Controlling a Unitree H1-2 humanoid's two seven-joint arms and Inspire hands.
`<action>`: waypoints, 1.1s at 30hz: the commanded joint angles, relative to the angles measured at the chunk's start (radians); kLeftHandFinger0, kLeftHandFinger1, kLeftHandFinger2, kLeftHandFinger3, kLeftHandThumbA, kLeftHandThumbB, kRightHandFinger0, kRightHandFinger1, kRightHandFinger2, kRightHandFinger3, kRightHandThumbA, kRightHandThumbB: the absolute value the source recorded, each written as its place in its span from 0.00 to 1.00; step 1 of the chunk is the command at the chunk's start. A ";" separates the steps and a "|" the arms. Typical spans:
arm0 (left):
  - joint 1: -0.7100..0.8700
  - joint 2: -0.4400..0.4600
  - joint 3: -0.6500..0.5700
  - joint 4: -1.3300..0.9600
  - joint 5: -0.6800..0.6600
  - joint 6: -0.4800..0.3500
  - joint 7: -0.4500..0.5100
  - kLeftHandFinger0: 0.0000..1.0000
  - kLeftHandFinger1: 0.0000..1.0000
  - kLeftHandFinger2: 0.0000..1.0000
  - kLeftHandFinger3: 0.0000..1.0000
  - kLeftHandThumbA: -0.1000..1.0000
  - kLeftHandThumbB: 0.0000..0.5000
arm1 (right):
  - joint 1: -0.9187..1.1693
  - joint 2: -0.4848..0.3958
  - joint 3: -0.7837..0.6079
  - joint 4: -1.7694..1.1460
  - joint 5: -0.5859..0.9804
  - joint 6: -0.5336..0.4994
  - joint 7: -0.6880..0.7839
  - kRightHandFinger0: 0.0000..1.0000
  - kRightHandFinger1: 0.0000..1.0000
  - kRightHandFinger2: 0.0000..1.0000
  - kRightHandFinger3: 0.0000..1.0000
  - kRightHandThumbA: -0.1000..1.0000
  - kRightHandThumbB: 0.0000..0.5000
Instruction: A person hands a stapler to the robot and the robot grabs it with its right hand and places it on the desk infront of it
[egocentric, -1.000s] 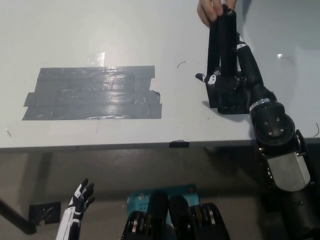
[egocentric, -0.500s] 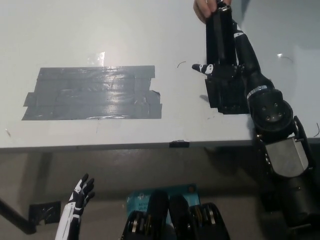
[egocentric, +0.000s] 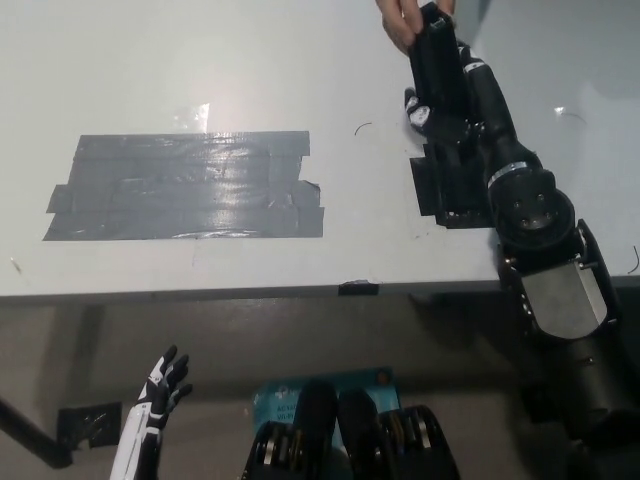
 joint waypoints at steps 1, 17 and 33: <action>-0.007 0.011 0.007 -0.021 -0.004 -0.015 0.003 0.96 1.00 1.00 1.00 1.00 1.00 | -0.048 -0.013 0.004 -0.012 -0.019 0.006 -0.022 0.03 0.55 0.92 0.97 0.00 0.28; -0.015 0.013 0.006 -0.007 0.006 -0.037 0.007 0.88 1.00 1.00 1.00 1.00 0.99 | -0.067 -0.079 0.085 -0.111 -0.042 0.027 0.106 0.09 0.57 0.90 0.95 0.00 0.30; -0.035 0.018 -0.003 -0.013 0.030 -0.015 0.005 0.83 1.00 0.99 1.00 1.00 1.00 | -0.122 -0.113 0.421 0.084 -0.156 0.008 0.359 0.12 0.57 0.89 0.95 0.05 0.30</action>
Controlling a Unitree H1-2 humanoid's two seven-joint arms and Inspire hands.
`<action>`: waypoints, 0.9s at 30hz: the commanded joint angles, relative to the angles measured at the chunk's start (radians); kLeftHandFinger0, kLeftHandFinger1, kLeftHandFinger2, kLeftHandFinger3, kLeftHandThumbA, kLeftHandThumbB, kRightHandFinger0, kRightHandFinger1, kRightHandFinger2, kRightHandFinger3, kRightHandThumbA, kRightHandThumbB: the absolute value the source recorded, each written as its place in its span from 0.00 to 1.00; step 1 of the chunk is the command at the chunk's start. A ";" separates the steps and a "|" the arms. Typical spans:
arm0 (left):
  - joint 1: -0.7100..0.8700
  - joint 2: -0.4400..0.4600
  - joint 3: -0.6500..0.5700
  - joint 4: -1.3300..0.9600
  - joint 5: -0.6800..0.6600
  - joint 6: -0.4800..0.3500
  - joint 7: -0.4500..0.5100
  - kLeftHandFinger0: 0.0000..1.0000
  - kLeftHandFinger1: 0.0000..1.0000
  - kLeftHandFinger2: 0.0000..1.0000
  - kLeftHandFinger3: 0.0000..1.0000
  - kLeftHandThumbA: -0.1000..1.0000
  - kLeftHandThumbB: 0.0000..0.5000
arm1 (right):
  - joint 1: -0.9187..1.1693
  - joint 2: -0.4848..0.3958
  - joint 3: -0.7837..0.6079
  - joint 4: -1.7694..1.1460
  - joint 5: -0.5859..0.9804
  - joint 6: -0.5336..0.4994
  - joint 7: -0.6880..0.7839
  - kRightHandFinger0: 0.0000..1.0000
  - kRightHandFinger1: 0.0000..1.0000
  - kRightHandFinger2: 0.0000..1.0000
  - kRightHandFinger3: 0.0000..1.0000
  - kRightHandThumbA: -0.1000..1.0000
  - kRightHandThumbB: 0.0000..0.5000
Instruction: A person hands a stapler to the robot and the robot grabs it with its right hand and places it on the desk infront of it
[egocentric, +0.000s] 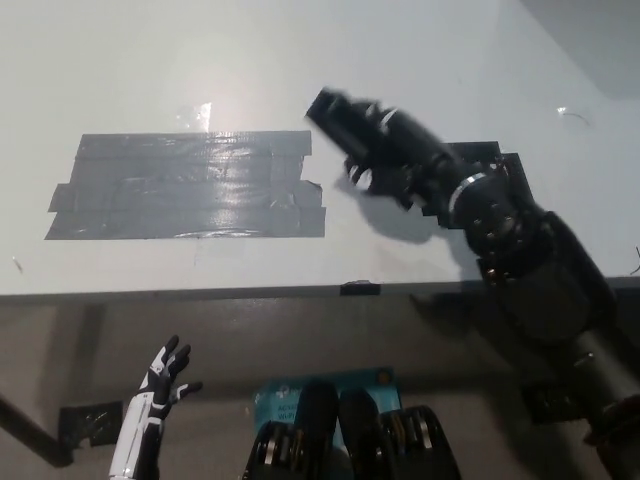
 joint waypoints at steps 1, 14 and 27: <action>-0.009 0.012 -0.002 -0.016 0.013 -0.016 0.004 0.82 1.00 0.99 1.00 1.00 1.00 | -0.078 -0.017 0.065 0.056 -0.071 -0.050 0.081 0.13 0.59 0.89 0.93 0.05 0.31; -0.042 0.016 0.000 -0.012 0.014 -0.017 0.005 0.79 0.98 0.98 1.00 1.00 1.00 | -0.133 -0.032 0.151 0.335 -0.134 -0.173 0.063 0.14 0.62 0.92 0.88 0.00 0.28; -0.074 0.023 0.000 0.001 0.003 -0.027 0.000 0.78 0.97 0.98 1.00 1.00 1.00 | -0.221 -0.118 0.236 0.339 -0.160 -0.055 0.388 0.98 1.00 1.00 1.00 0.66 0.83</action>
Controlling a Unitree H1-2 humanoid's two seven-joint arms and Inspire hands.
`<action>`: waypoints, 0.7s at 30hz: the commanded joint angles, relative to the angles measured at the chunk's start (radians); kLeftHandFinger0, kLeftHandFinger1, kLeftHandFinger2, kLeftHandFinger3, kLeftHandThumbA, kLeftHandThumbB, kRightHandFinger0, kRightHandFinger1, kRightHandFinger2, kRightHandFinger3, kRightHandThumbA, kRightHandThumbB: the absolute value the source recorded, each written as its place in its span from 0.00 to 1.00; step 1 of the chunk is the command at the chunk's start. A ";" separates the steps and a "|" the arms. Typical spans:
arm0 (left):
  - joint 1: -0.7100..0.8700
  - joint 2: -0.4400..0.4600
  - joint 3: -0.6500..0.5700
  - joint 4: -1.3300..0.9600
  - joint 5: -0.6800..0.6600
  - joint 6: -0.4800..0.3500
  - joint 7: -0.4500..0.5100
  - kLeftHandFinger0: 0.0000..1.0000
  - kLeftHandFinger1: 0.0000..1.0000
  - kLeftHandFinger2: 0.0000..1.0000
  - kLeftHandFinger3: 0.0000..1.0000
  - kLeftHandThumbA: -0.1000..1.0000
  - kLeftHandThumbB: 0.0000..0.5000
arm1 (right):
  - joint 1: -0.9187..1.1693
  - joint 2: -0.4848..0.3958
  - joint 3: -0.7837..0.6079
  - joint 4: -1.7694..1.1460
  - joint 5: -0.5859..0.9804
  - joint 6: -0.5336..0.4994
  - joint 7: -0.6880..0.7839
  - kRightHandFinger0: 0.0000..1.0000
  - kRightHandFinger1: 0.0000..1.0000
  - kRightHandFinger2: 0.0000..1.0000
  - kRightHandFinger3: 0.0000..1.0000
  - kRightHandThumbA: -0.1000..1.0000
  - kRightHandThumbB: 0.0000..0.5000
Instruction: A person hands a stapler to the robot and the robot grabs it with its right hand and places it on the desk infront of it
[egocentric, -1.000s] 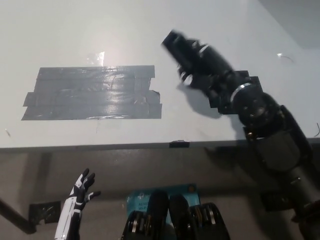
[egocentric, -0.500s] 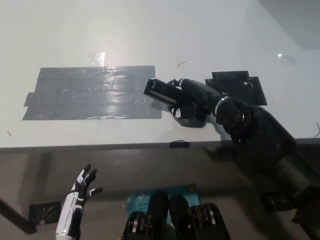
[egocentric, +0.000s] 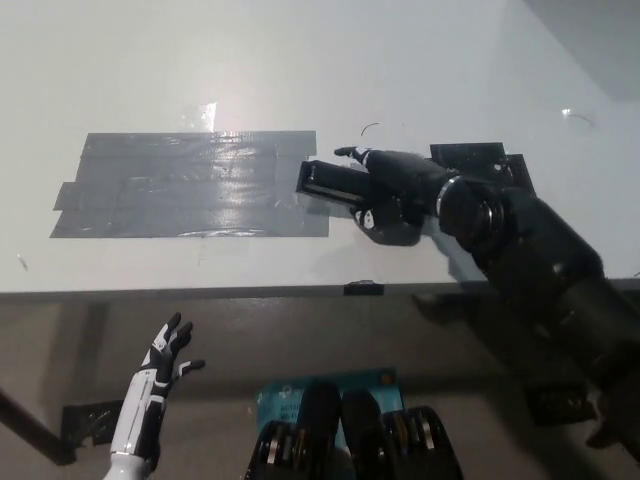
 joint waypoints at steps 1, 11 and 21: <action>-0.022 0.013 0.001 -0.008 0.001 -0.026 0.001 0.78 0.97 0.98 1.00 1.00 1.00 | -0.091 -0.089 0.044 0.028 -0.010 0.111 0.353 1.00 1.00 1.00 1.00 0.67 0.87; -0.039 0.017 0.003 -0.013 0.001 -0.009 0.000 0.72 0.93 0.96 1.00 1.00 1.00 | -0.147 -0.160 0.061 0.029 0.043 0.168 0.633 1.00 1.00 1.00 1.00 0.75 1.00; -0.049 0.017 0.005 -0.021 -0.007 0.009 -0.004 0.72 0.93 0.97 1.00 1.00 1.00 | -0.177 -0.196 0.032 0.023 0.080 0.163 0.716 1.00 1.00 1.00 1.00 0.73 1.00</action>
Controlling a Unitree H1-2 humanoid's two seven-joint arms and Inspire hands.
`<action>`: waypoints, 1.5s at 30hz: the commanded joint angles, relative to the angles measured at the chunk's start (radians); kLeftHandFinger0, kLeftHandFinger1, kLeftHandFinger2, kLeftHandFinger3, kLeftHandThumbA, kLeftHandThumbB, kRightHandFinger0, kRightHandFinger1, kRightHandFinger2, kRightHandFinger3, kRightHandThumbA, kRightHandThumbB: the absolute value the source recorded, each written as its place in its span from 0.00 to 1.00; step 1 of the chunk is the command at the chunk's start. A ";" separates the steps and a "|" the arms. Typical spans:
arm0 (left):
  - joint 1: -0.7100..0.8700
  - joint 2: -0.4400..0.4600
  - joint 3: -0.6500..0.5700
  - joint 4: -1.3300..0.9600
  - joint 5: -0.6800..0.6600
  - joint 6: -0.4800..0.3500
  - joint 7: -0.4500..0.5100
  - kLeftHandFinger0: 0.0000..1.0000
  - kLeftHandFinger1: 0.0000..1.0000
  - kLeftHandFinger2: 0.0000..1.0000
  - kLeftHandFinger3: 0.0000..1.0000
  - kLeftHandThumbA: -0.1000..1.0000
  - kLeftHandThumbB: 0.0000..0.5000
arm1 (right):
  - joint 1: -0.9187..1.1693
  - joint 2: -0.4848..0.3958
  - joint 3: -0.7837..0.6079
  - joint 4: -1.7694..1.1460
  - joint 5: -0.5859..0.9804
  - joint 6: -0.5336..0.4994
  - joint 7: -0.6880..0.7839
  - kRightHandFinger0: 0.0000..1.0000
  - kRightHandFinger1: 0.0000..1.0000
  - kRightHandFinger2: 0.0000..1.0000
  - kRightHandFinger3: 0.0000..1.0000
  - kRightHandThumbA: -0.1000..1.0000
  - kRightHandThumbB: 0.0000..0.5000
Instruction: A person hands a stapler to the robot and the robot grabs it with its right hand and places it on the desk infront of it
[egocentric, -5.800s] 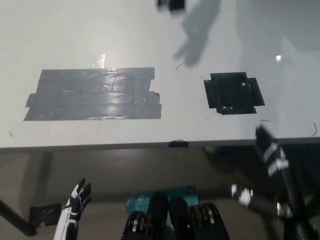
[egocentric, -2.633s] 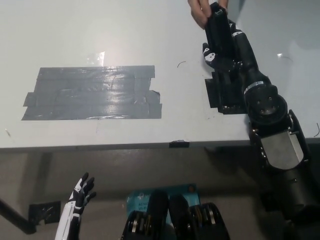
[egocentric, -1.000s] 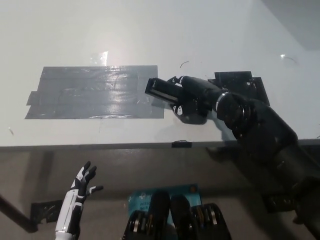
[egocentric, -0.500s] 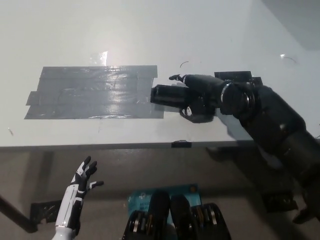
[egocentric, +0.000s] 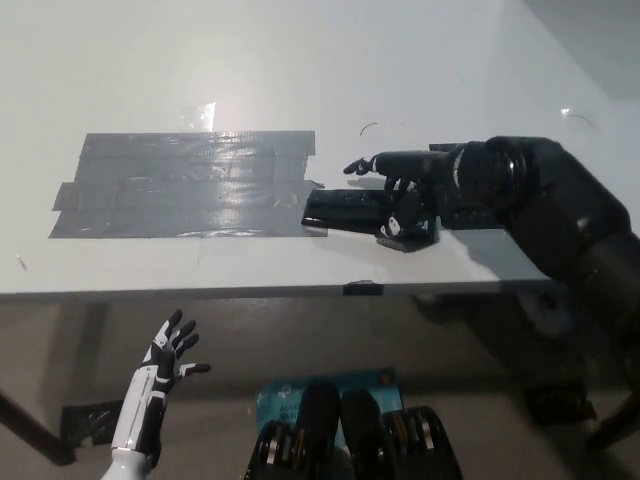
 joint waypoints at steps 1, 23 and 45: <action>-0.035 0.016 0.004 -0.029 -0.003 0.003 -0.003 0.72 0.93 0.98 1.00 1.00 1.00 | -0.087 -0.145 -0.006 0.013 0.063 0.156 0.403 1.00 1.00 1.00 1.00 0.72 1.00; -0.062 0.016 -0.002 -0.011 -0.002 -0.020 -0.005 0.67 0.93 0.99 1.00 1.00 1.00 | -0.108 -0.176 -0.769 -0.780 0.388 0.409 -0.022 1.00 1.00 1.00 1.00 1.00 1.00; 0.002 0.074 -0.078 -0.001 -0.101 -0.004 -0.178 1.00 1.00 1.00 1.00 1.00 1.00 | 1.023 0.281 -0.867 -1.683 0.560 0.200 -0.154 1.00 1.00 1.00 1.00 1.00 0.85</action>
